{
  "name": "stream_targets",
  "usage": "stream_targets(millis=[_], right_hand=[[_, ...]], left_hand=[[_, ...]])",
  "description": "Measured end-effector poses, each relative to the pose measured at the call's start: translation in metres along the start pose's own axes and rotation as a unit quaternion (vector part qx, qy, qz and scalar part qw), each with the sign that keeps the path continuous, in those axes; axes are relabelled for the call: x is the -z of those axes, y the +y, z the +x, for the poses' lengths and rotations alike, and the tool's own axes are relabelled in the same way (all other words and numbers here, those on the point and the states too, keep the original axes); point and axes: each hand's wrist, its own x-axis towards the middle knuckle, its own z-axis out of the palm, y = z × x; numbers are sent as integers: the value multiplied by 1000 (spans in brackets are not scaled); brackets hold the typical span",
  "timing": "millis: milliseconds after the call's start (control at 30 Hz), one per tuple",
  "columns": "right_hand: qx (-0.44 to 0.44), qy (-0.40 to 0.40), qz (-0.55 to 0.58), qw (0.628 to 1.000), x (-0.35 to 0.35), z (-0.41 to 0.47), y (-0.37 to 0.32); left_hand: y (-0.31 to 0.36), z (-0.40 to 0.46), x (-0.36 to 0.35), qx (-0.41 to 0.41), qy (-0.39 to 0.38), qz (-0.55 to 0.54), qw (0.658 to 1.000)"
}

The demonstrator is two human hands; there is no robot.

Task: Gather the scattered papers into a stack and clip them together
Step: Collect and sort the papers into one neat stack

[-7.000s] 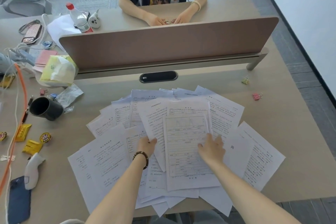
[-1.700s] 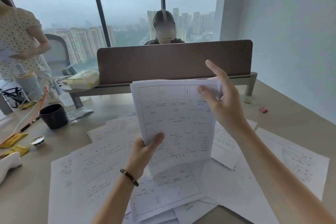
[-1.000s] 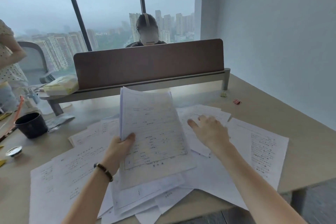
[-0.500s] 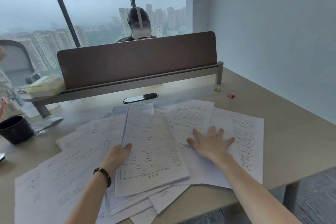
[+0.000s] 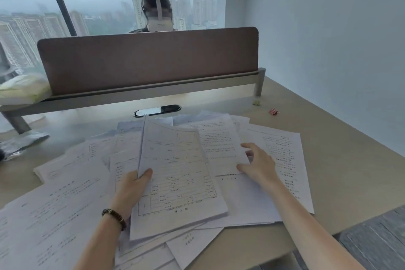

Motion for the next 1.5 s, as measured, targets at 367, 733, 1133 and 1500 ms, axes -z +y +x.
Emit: stream_targets(millis=[367, 733, 1133, 1500], right_hand=[[-72, 46, -189, 978, 27, -15, 5], [-75, 0, -247, 966, 24, -15, 1], [-90, -13, -122, 988, 43, 3, 21], [-42, -14, -25, 999, 48, -1, 25]], left_hand=[[1, -5, 3, -14, 10, -78, 997], [-2, -7, -15, -50, -12, 6, 999], [-5, -5, -12, -47, -18, 10, 999], [-3, -9, -13, -43, -21, 5, 999]])
